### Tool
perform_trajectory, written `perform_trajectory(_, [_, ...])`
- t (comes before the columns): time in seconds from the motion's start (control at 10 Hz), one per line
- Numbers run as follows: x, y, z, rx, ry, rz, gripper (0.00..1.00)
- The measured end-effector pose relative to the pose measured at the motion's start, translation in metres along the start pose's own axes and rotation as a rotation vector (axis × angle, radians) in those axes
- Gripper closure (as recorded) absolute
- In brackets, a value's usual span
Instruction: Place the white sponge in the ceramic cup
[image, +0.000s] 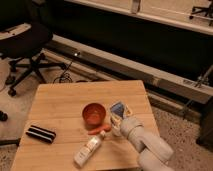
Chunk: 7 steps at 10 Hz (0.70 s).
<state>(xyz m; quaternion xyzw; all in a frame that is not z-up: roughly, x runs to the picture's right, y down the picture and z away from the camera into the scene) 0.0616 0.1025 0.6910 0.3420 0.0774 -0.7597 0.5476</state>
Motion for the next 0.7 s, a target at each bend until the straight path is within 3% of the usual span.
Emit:
perform_trajectory(0.5, [-0.0024,0.0014,0.0002,-0.011,0.004,-0.010,0.98])
perform_trajectory(0.7, [-0.0040,-0.0008,0.0035,-0.007,0.002,-0.014,0.81])
